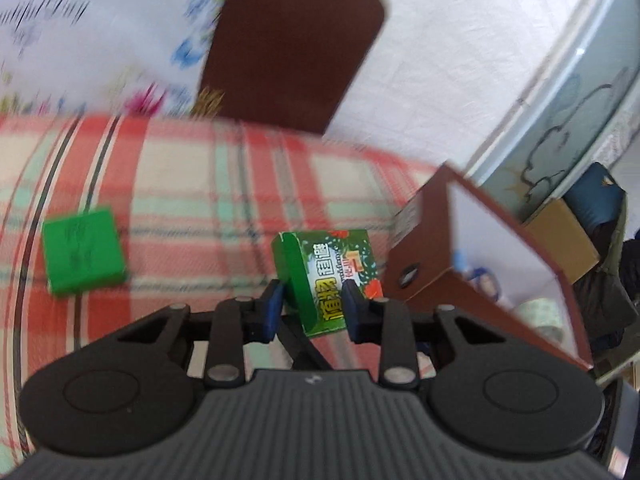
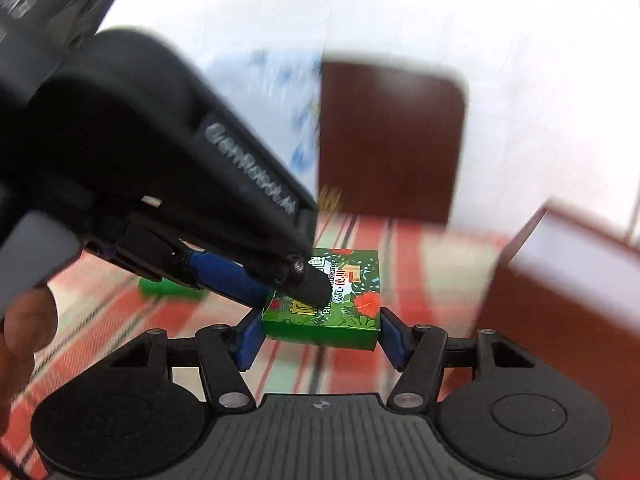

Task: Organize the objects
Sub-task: 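Lower the flowered snack box into the brown box and open the left gripper, then move the left gripper to the green block and grasp it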

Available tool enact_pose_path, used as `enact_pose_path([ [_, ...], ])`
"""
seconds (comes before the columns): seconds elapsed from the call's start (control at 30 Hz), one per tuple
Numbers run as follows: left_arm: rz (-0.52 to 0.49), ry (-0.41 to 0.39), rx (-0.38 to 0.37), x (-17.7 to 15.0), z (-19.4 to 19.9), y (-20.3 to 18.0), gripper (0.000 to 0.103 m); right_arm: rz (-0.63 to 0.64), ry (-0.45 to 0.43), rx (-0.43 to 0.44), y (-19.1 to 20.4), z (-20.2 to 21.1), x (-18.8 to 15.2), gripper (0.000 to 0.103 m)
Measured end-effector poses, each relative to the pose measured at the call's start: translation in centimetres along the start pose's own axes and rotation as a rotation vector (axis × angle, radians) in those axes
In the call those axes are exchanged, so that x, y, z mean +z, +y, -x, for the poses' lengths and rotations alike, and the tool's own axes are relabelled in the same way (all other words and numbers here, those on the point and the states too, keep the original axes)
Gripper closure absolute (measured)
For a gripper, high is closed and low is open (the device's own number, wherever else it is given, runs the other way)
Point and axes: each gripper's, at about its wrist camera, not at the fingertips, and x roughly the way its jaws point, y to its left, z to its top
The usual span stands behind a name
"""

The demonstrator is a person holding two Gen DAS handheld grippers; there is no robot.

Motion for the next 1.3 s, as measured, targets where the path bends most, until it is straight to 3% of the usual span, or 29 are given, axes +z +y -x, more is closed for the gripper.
enact_pose_path([
  [0.13, -0.111, -0.069, -0.082, 2.1, 0.4, -5.0, 0.069, 0.005, -0.132, -0.118, -2.6, 2.7, 2.3, 0.044],
  [0.23, -0.191, -0.062, -0.131, 2.8, -1.6, -8.7, 0.069, -0.015, -0.159, -0.200, -5.8, 3.5, 3.0, 0.044],
  [0.47, -0.300, -0.020, -0.124, 2.9, -8.0, -13.5, 0.069, -0.137, -0.071, -0.286, -12.7, 1.5, 2.5, 0.041],
  [0.6, -0.338, -0.013, -0.034, 3.1, -9.8, -14.1, 0.069, -0.152, -0.010, -0.314, -14.2, -0.9, 2.1, 0.035],
  [0.83, -0.318, -0.072, -0.044, 1.8, -5.3, -11.9, 0.068, -0.121, -0.134, -0.295, -12.0, 2.3, 0.9, 0.033],
  [1.03, -0.220, -0.083, -0.010, -0.2, -1.2, -6.8, 0.065, -0.065, -0.253, -0.268, -8.1, 5.9, -0.8, 0.030],
  [1.2, -0.102, -0.053, 0.121, -2.8, 1.4, 0.1, 0.063, -0.006, -0.213, -0.124, -4.4, 4.9, -0.6, 0.027],
  [1.3, -0.025, -0.008, 0.250, -4.2, 2.1, 5.1, 0.063, 0.022, -0.122, -0.002, -1.3, 2.8, 0.6, 0.027],
])
